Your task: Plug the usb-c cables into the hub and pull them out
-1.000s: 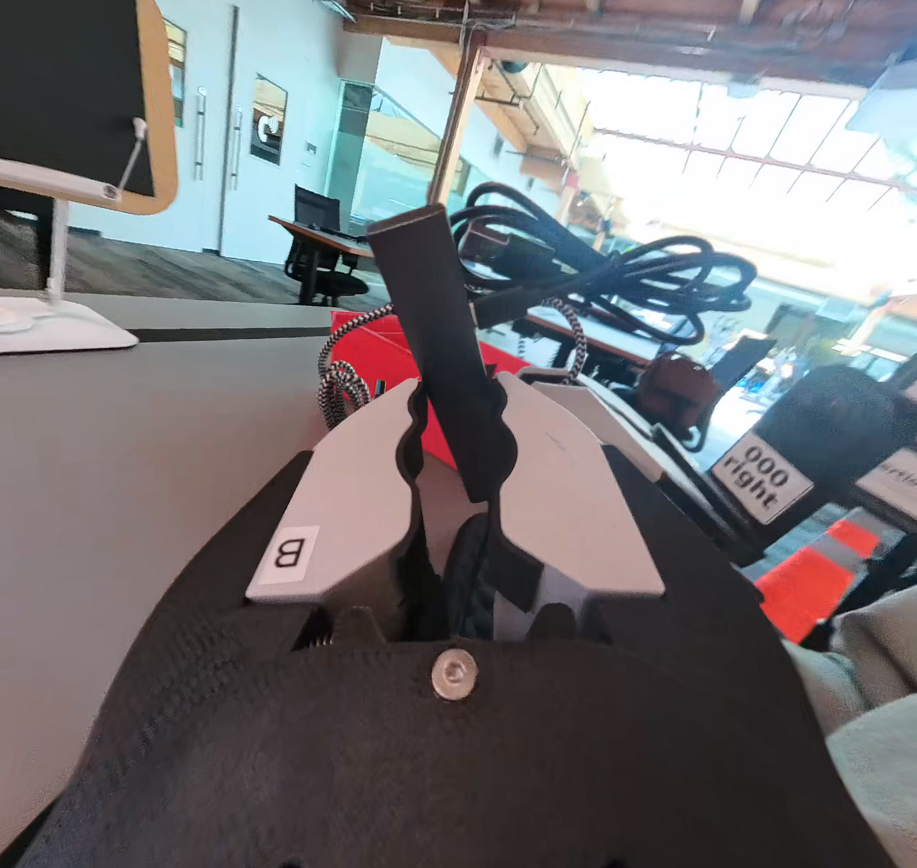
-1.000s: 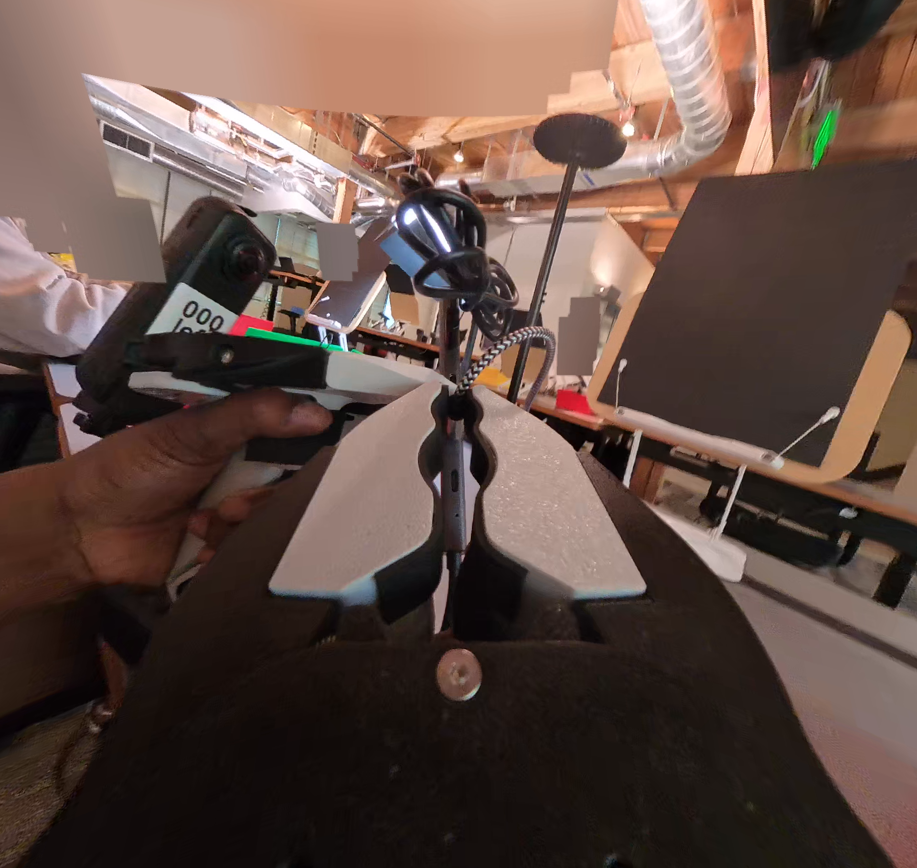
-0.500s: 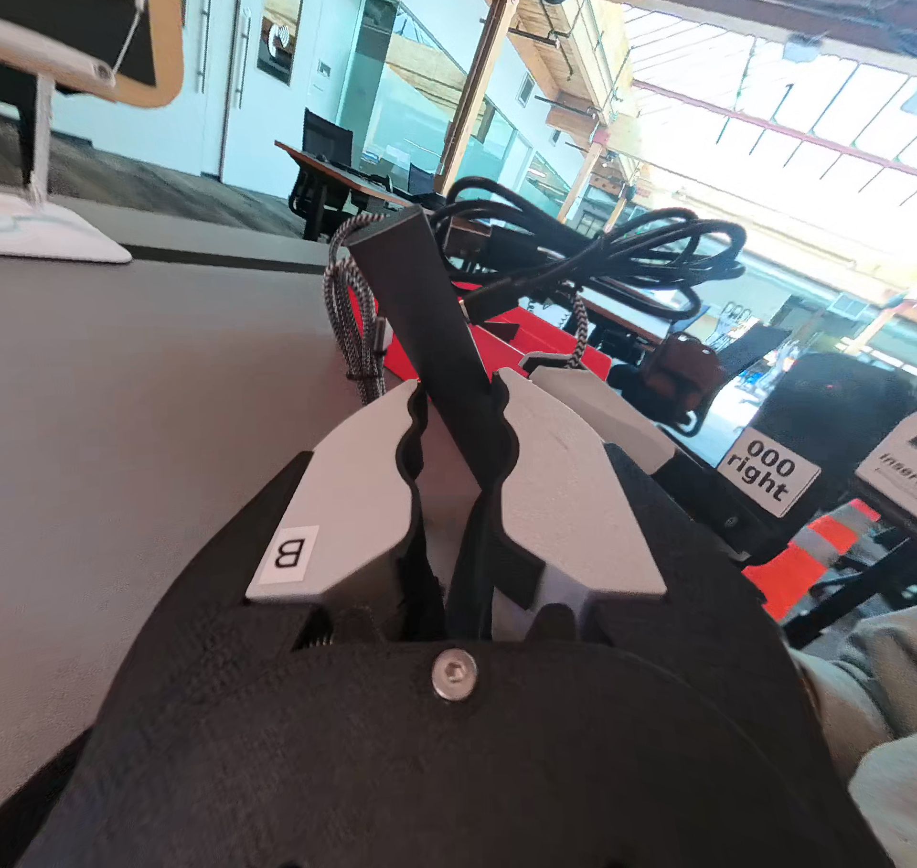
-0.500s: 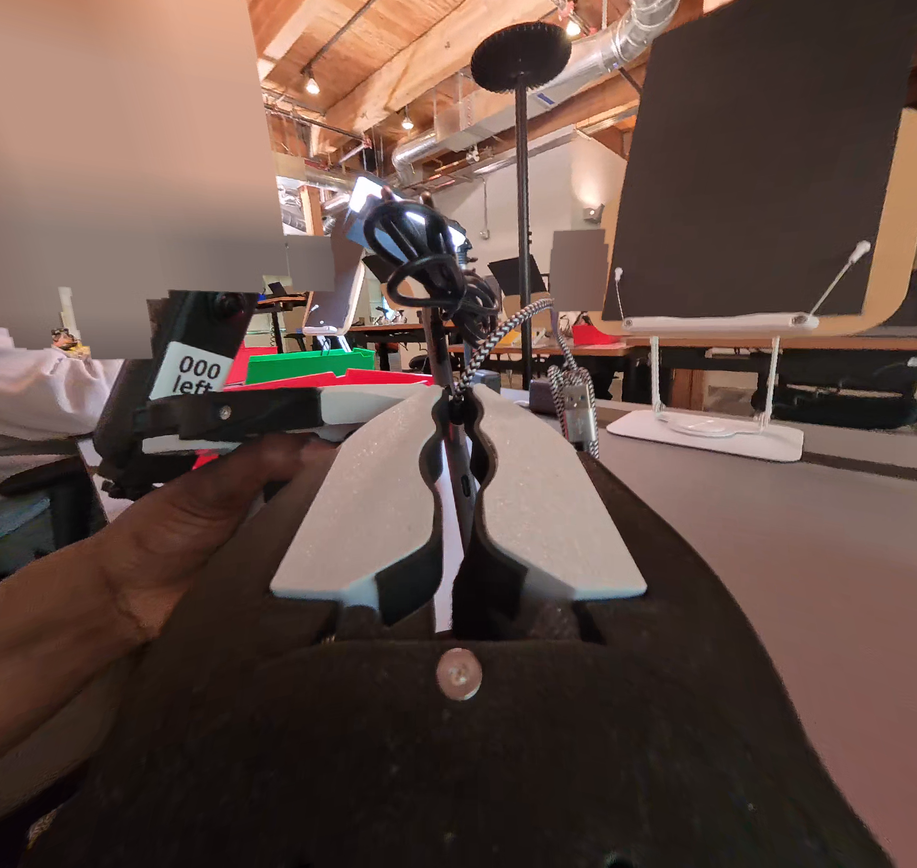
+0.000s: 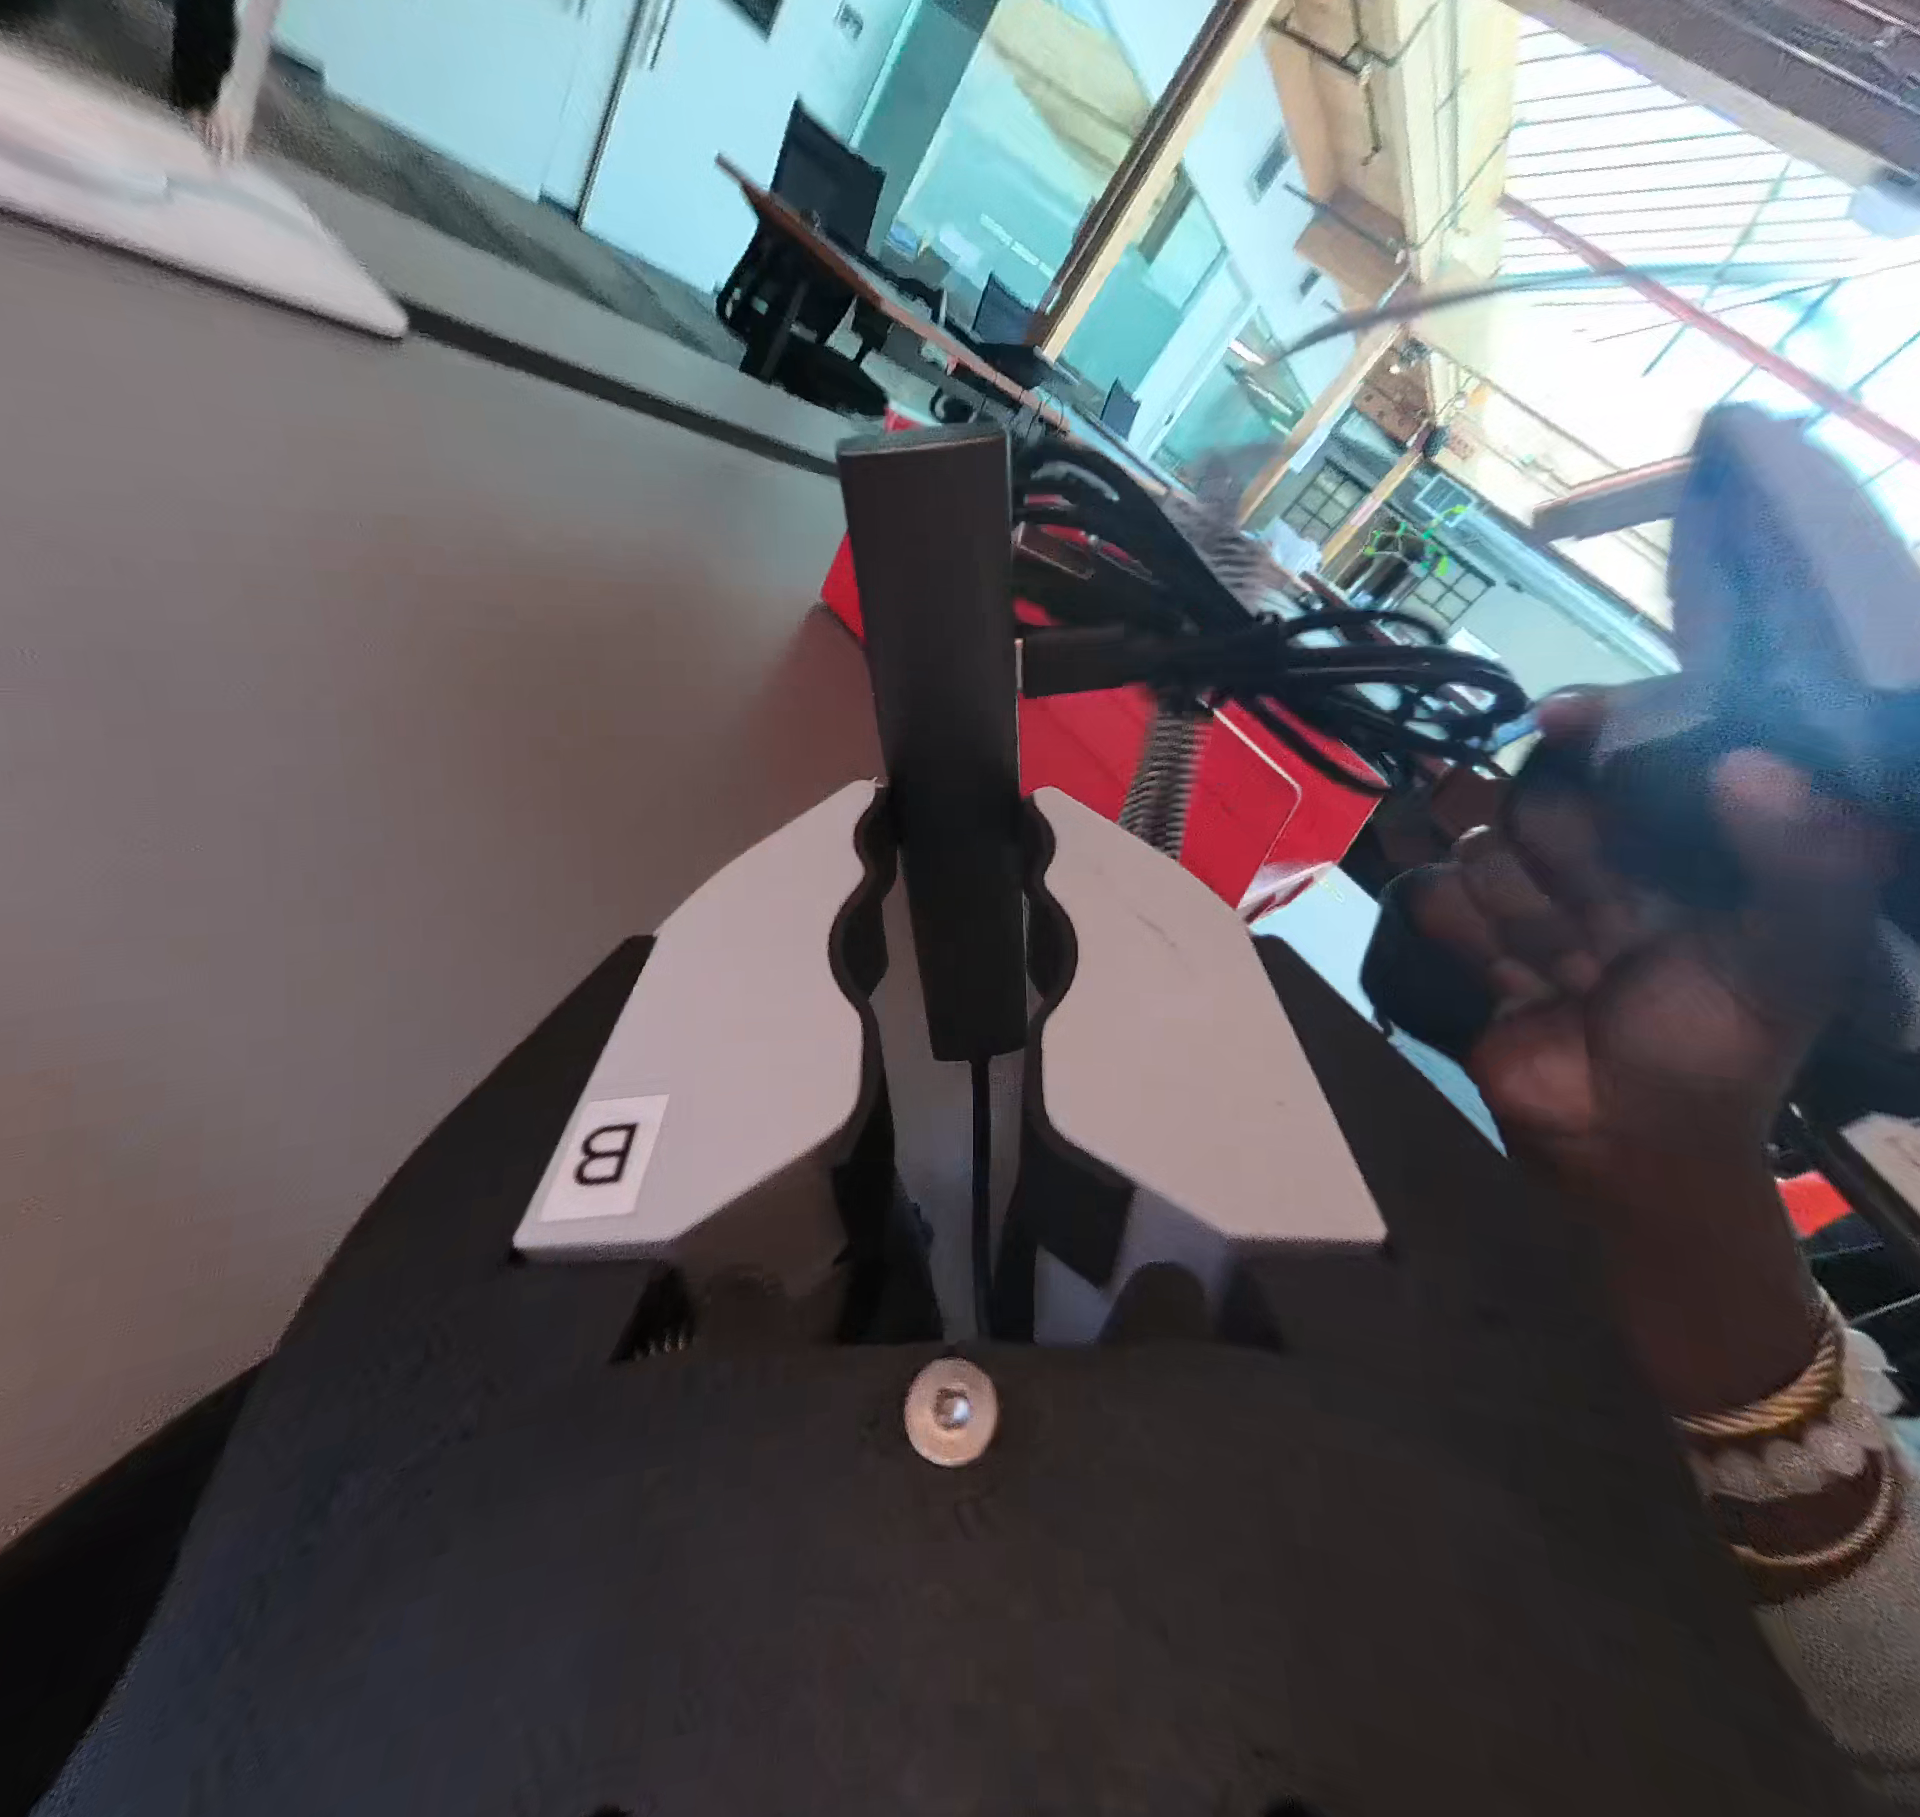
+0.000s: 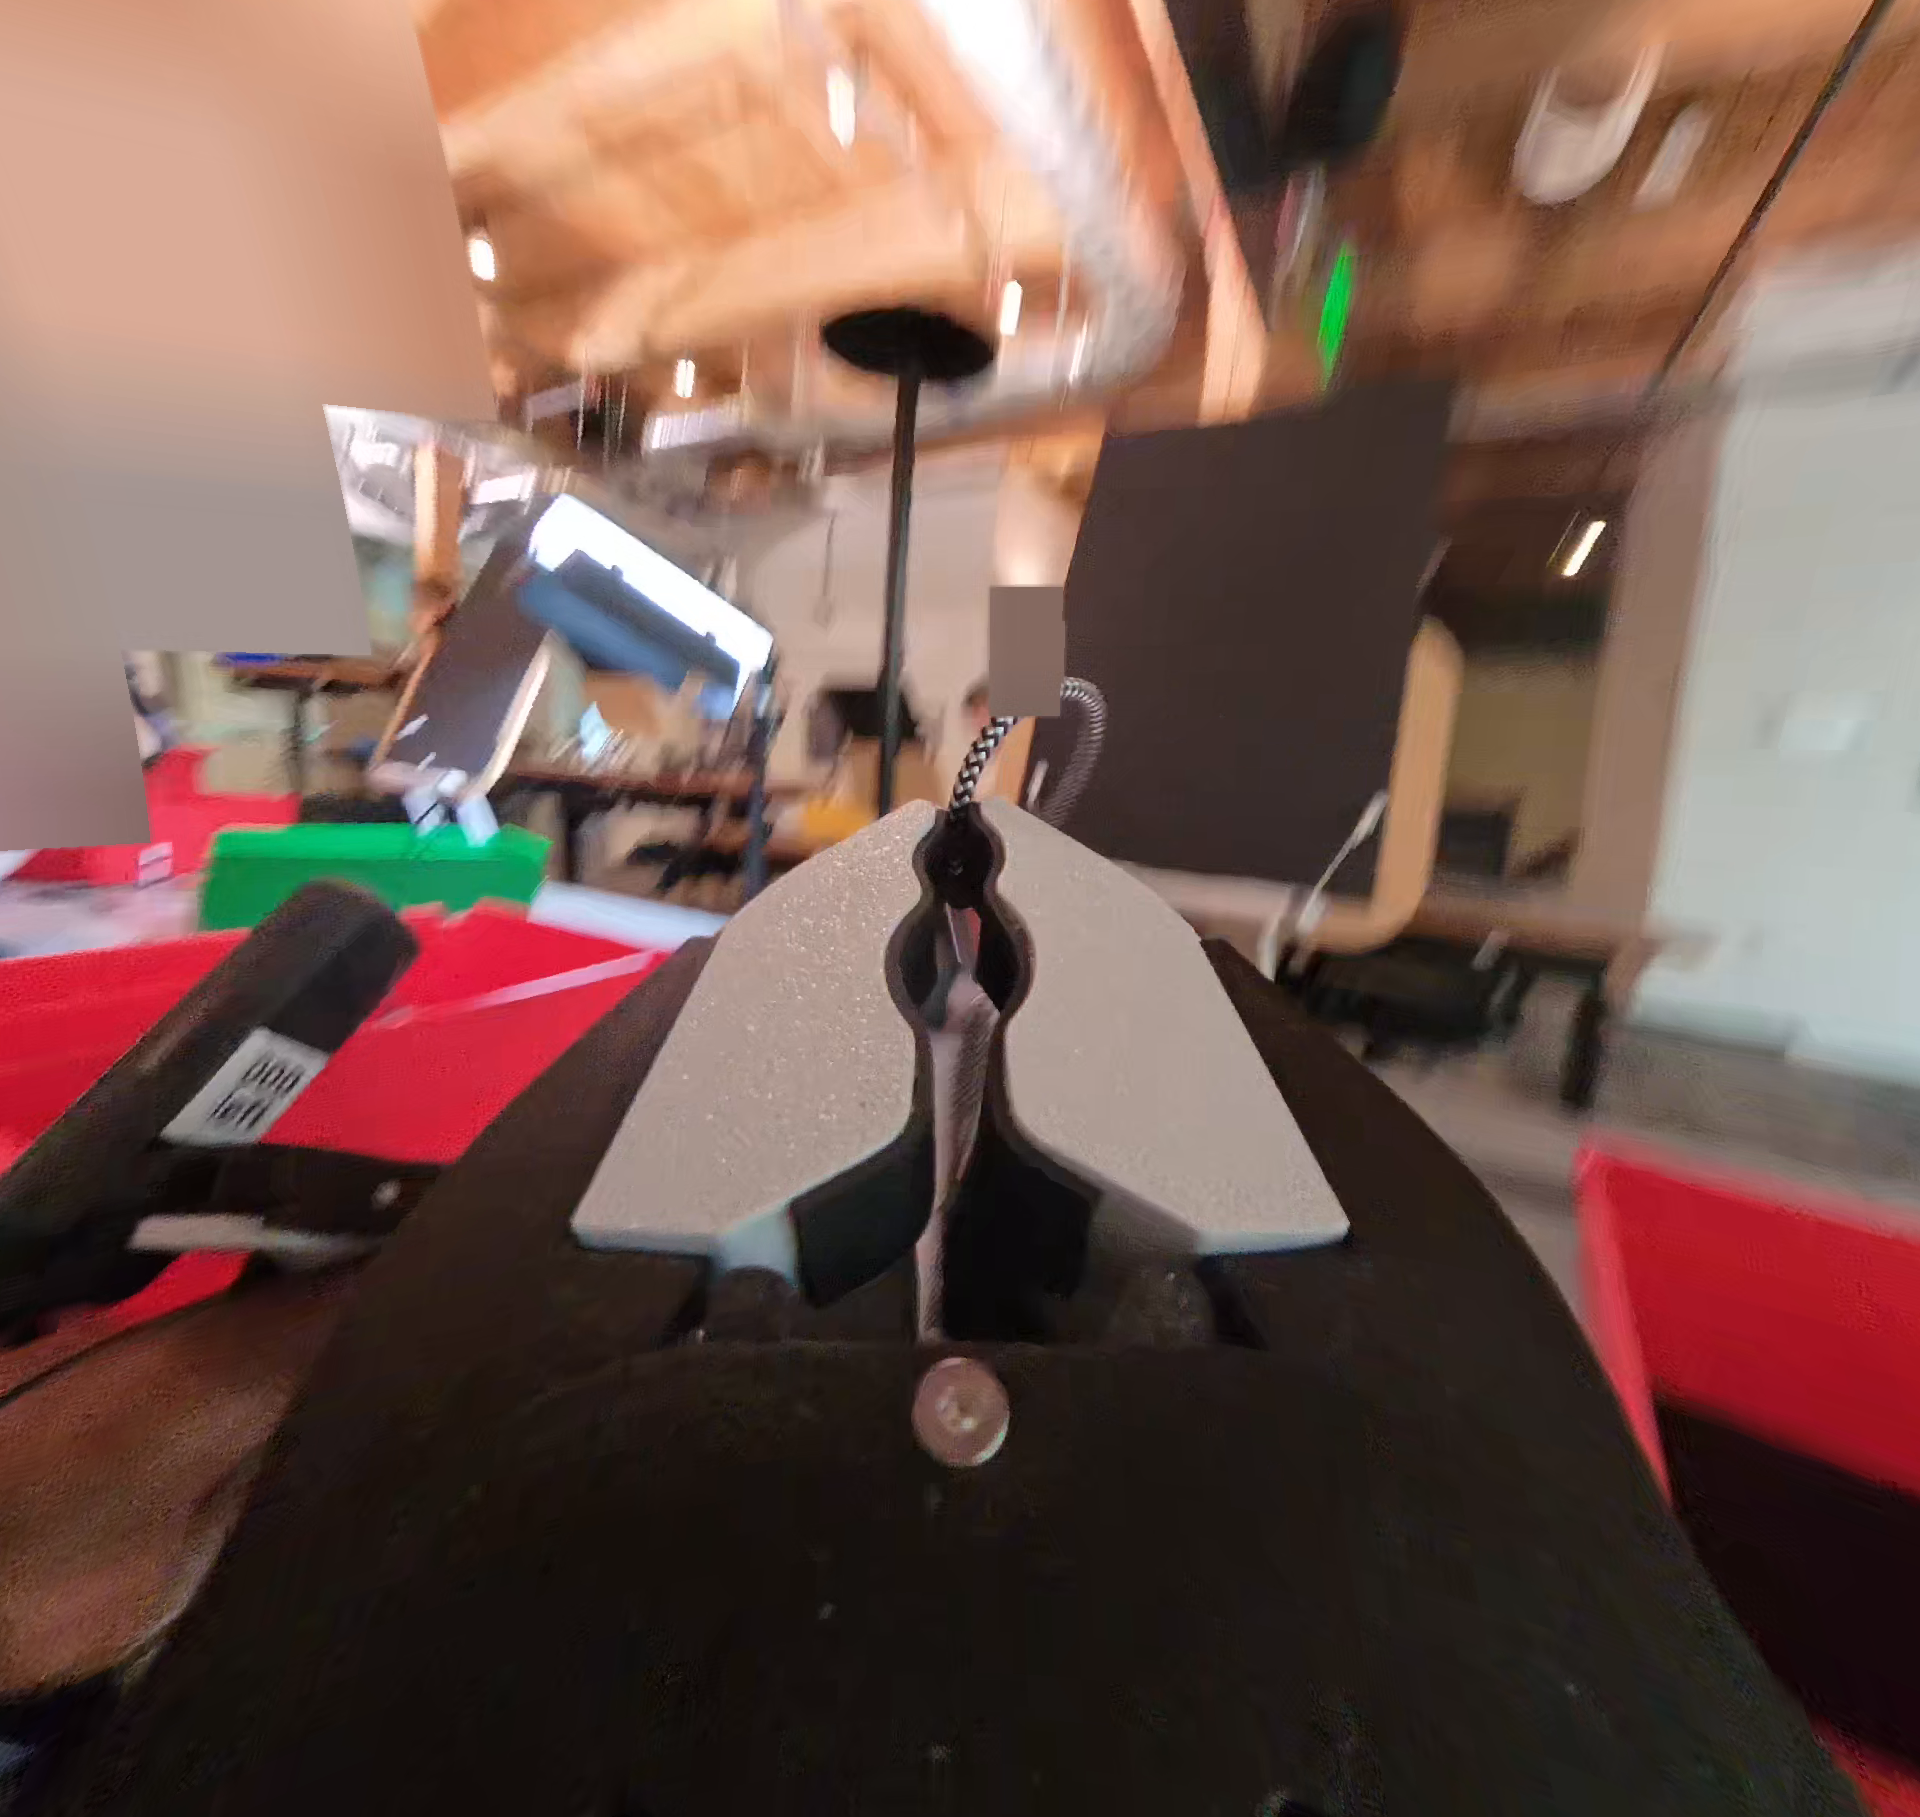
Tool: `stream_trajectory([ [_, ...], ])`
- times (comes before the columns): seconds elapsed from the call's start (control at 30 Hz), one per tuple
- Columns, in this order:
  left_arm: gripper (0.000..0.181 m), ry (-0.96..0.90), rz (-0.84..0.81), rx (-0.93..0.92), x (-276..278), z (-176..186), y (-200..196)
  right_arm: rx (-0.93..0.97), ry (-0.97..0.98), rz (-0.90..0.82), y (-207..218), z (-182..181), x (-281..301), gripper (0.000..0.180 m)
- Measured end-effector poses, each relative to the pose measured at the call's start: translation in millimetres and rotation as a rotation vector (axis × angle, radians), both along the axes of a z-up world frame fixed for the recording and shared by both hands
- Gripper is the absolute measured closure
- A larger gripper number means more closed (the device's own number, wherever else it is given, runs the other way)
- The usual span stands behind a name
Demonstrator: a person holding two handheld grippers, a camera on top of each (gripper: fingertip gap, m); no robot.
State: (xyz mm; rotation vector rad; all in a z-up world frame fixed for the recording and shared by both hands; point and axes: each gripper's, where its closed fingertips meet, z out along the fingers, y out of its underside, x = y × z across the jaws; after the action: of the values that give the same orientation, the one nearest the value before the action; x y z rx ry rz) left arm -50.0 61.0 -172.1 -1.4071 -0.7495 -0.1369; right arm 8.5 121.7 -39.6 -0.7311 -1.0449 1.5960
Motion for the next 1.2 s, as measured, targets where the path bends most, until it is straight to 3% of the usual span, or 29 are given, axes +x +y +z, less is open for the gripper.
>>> stream_trajectory([
  [0.1, 0.158, -0.051, -0.009, 0.130, -4, 7, -11, -0.101, -0.097, 0.138, -4, -15, -2, 0.179],
  [0.27, 0.158, -0.002, -0.061, 0.246, 5, 21, -20, 0.013, -0.135, 0.173, -12, -10, 3, 0.178],
  [0.53, 0.157, 0.030, -0.056, 0.258, 7, 24, -22, 0.087, 0.012, 0.054, 41, 65, 31, 0.178],
  [0.7, 0.158, 0.045, -0.060, 0.251, 10, 25, -21, 0.099, 0.060, -0.129, 93, 100, 45, 0.177],
  [0.93, 0.157, 0.048, -0.062, 0.257, 10, 25, -22, 0.114, 0.055, -0.323, 165, 107, 47, 0.177],
  [1.2, 0.165, 0.063, -0.091, 0.262, 15, 27, -20, -0.021, -0.075, -0.160, 203, 76, 34, 0.177],
])
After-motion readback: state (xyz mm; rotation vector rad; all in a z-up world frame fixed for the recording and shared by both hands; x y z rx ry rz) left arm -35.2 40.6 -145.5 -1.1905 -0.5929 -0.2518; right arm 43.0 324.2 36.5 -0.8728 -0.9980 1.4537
